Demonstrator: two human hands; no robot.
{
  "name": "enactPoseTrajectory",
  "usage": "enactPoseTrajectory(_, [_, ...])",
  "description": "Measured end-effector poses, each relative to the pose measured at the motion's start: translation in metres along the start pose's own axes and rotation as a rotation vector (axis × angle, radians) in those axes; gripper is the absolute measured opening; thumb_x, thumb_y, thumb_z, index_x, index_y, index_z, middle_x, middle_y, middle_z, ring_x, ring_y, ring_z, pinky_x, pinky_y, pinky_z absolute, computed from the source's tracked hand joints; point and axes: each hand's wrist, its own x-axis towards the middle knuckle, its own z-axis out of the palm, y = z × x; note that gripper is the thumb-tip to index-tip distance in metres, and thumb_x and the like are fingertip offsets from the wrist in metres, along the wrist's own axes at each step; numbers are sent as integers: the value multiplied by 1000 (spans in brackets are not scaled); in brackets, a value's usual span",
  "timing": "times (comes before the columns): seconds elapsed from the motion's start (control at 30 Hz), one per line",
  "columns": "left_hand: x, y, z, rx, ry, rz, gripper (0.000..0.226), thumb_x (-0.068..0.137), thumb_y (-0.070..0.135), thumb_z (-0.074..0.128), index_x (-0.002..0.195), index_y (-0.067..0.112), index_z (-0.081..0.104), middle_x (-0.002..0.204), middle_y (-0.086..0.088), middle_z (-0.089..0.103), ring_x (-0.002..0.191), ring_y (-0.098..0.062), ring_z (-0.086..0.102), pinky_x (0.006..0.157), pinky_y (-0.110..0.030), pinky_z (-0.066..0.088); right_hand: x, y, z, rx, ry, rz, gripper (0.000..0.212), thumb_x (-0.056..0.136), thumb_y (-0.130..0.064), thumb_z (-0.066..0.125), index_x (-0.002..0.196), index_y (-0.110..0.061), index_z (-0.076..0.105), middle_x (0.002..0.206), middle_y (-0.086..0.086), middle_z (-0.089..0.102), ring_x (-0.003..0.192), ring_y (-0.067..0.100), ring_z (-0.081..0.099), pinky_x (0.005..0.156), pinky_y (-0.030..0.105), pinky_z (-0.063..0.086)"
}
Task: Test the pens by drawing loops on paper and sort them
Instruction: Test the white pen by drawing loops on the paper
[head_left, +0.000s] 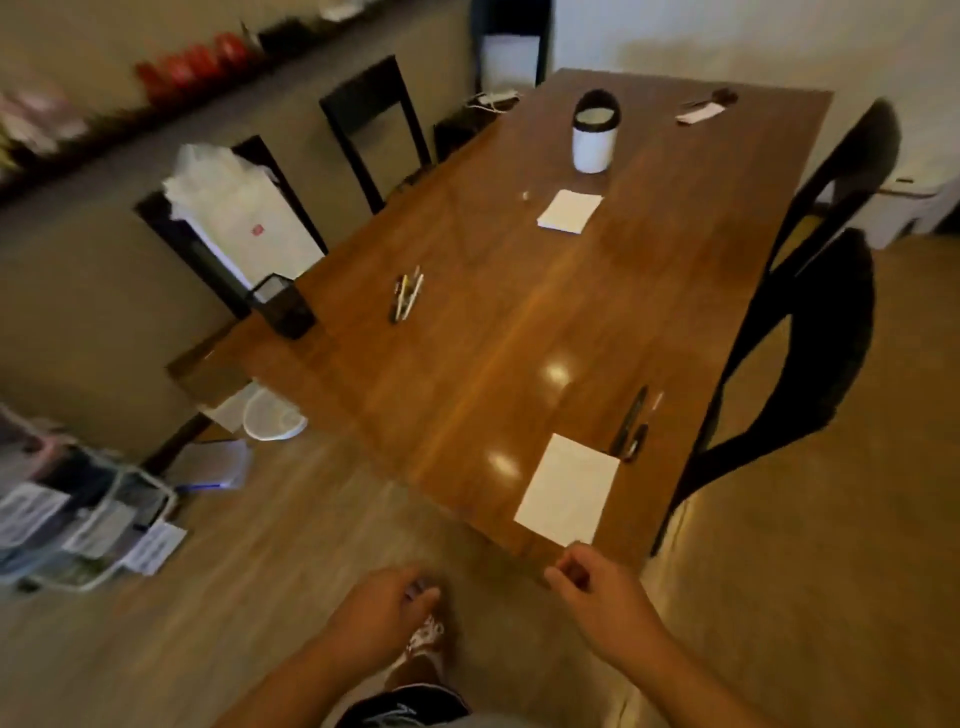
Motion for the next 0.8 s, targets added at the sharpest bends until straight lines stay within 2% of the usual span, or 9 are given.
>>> enactPoseTrajectory(0.07, [18,-35,-29,-21,35,-22,8,96,36,55,91,32,60,89,12,64,82,-3,58,74,-23,48,28,-28,23,-7,-17,-2,16,92,-41,62,80,-31,60,72,-11,64,68,7,62,57,11,44])
enactPoseTrajectory(0.27, [101,-120,-110,-96,125,10,10,94,39,56,97,32,62,90,14,63,81,2,57,66,-14,42,114,-109,83,-44,1,53,15,93,-44,59,85,-31,61,78,-10,66,72,7,64,60,13,43])
enactPoseTrajectory(0.4, [155,-147,-150,-6,151,125,20,94,38,54,104,23,63,99,4,63,89,-9,58,78,-30,48,163,-153,103,-106,29,72,15,94,-43,58,83,-32,60,74,-10,64,67,4,62,56,14,43])
enactPoseTrajectory(0.5, [191,-155,-171,108,146,204,32,94,43,53,119,24,58,116,3,58,105,-13,52,86,-31,47,199,-176,108,-108,99,97,17,91,-44,61,79,-32,60,70,-10,64,65,-2,60,53,15,44])
enactPoseTrajectory(0.57, [216,-158,-182,204,142,237,43,93,46,52,131,26,50,135,2,48,123,-16,42,98,-32,42,226,-188,109,-118,134,130,22,86,-49,66,76,-31,59,67,-9,63,61,-1,59,51,17,40])
enactPoseTrajectory(0.67, [246,-163,-194,321,83,213,65,91,55,48,148,32,26,160,-1,15,146,-23,12,115,-43,23,267,-206,108,-112,158,143,27,80,-53,72,79,-29,59,74,-9,64,68,6,61,56,23,43])
enactPoseTrajectory(0.73, [263,-169,-194,358,38,190,78,90,60,48,152,35,9,162,0,-3,148,-24,-4,119,-50,10,297,-218,106,-125,165,138,28,79,-51,74,86,-26,63,84,-4,66,77,15,64,63,30,49])
enactPoseTrajectory(0.8, [267,-170,-191,407,36,203,85,87,65,47,152,35,1,162,-1,-9,148,-25,-10,118,-53,2,316,-229,101,-156,174,115,33,80,-50,73,96,-21,66,97,0,65,87,19,63,67,31,50])
